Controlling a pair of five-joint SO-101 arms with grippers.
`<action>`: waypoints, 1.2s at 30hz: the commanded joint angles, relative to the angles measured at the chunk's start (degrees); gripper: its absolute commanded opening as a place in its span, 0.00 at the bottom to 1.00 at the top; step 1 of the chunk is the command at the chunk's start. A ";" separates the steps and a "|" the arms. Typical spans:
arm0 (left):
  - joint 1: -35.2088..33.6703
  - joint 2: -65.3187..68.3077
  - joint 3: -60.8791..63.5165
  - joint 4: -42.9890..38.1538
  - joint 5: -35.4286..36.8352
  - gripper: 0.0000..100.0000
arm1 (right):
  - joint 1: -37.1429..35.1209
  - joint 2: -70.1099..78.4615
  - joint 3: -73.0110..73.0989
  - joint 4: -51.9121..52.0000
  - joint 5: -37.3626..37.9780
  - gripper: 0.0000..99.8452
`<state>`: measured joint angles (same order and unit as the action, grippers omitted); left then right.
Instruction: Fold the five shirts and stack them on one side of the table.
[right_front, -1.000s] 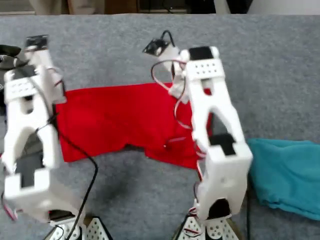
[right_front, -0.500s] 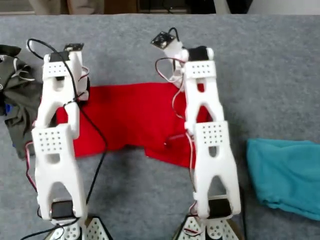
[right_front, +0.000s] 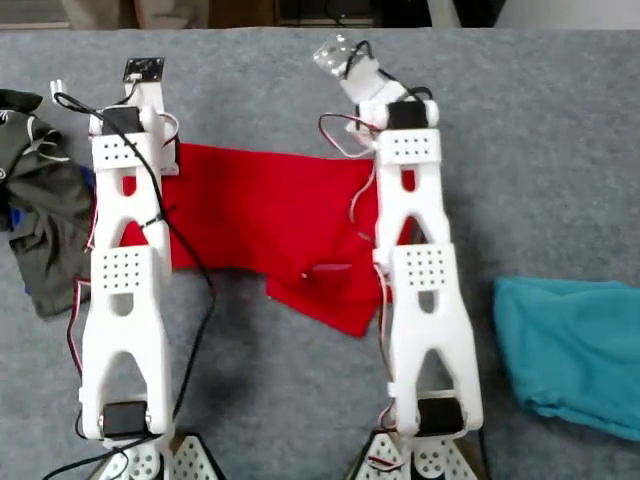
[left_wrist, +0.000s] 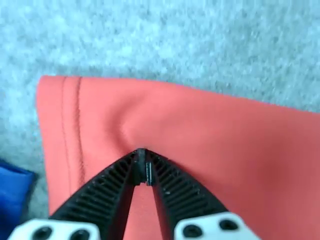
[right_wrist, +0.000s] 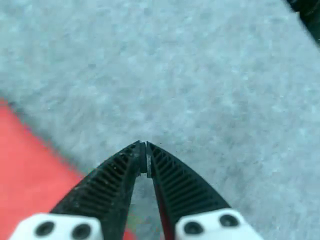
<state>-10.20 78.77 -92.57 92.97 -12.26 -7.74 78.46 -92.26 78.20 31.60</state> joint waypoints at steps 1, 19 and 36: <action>-0.79 -3.91 -2.90 3.43 -0.09 0.02 | -0.84 -10.24 -3.21 10.64 -0.09 0.01; -1.67 -26.95 25.85 8.00 -3.08 0.02 | -7.69 -54.11 55.16 22.42 15.91 0.03; -2.64 -38.37 45.54 7.82 -9.05 0.02 | -7.96 -54.29 84.79 6.24 24.26 0.21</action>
<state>-12.22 44.57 -47.03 100.26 -20.70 -14.59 24.57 -7.78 84.88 55.43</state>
